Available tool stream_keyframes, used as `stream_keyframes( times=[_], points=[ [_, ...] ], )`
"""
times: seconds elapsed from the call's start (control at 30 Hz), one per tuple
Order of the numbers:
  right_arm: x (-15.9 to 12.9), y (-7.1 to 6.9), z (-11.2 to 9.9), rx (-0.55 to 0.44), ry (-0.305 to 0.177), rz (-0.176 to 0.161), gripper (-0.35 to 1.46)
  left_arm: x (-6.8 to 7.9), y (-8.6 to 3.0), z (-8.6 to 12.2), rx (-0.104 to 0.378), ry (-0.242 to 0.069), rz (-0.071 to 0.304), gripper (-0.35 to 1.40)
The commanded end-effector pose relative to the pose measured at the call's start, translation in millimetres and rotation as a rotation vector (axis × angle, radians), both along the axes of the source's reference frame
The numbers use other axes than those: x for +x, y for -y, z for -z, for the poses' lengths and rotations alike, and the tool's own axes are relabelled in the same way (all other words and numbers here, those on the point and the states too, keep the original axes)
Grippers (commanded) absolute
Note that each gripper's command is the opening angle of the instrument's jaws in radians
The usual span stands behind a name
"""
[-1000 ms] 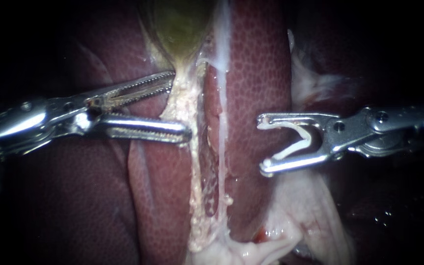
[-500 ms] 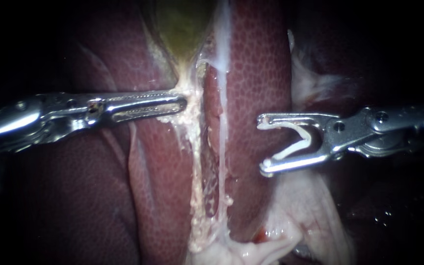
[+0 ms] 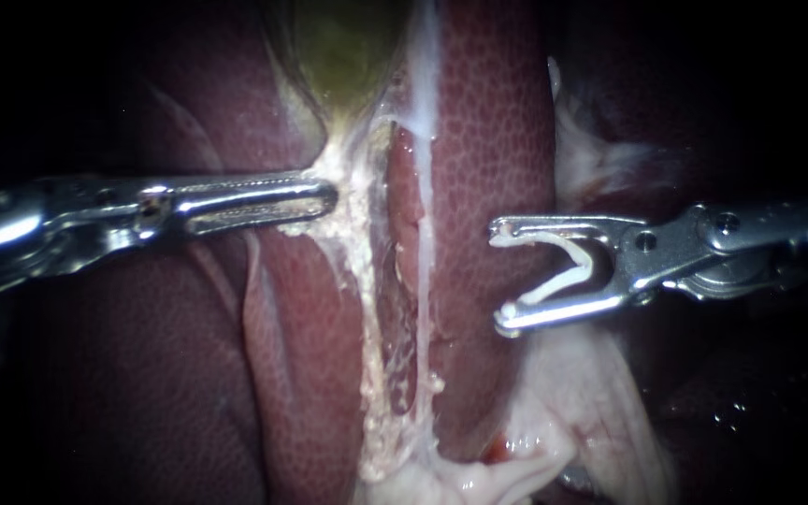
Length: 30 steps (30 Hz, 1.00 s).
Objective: Grabbing gallbladder
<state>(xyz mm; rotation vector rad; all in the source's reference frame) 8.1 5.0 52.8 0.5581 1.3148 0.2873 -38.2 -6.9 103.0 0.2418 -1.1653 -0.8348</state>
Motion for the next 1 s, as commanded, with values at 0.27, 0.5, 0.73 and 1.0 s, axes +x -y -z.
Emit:
stream_keyframes(
  times=[0.27,0.5,0.73,1.0],
  points=[
    [0.0,0.0,0.0,0.000,0.000,0.000,0.58,2.7,-1.8,3.8,-0.013,0.043,0.024,-0.35],
    [0.0,0.0,0.0,0.000,0.000,0.000,0.58,4.6,-3.4,5.7,-0.044,0.061,0.047,-0.35],
    [0.0,0.0,0.0,0.000,0.000,0.000,0.58,4.7,-3.3,6.2,-0.044,0.056,0.059,-0.35],
    [0.1,0.0,0.0,0.000,0.000,0.000,0.58,4.7,-3.1,6.1,-0.046,0.051,0.064,-0.35]
  ],
)
